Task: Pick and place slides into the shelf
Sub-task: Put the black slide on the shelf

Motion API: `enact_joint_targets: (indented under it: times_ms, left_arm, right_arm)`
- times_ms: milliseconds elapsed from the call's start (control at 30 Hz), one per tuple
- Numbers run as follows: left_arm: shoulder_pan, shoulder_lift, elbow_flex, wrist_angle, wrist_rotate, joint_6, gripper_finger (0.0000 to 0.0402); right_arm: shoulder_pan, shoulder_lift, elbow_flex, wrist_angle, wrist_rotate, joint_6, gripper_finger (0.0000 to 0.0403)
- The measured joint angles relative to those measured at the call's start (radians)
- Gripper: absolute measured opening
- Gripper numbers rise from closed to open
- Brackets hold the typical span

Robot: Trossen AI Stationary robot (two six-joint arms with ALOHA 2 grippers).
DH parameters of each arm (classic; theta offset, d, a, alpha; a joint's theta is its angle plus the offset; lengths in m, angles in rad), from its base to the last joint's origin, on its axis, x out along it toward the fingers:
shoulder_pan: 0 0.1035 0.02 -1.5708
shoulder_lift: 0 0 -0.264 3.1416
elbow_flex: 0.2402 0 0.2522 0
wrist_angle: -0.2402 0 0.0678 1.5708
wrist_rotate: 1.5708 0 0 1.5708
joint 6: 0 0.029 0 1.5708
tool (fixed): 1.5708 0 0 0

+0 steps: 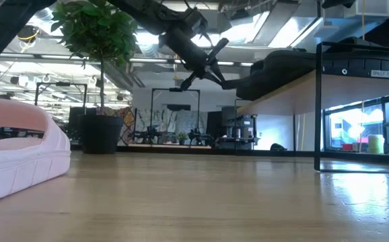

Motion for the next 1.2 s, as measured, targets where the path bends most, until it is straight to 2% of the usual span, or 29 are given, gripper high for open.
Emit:
enact_joint_targets:
  times_ms: [400, 900, 1200]
  left_arm:
    - [-0.007, 0.046, 0.0, 0.016, 0.027, -0.003, 0.0003]
    - [-0.006, 0.054, 0.0, 0.054, 0.004, -0.017, 0.0004]
    - [-0.007, 0.054, 0.0, 0.06, -0.001, -0.018, 0.0029]
  right_arm:
    - [0.0, 0.0, 0.0, 0.0, 0.0, 0.003, 0.0275]
    - [0.0, 0.0, 0.0, 0.001, 0.0, 0.003, 0.0275]
    - [0.0, 0.0, 0.0, 0.001, 0.0, 0.003, 0.0275]
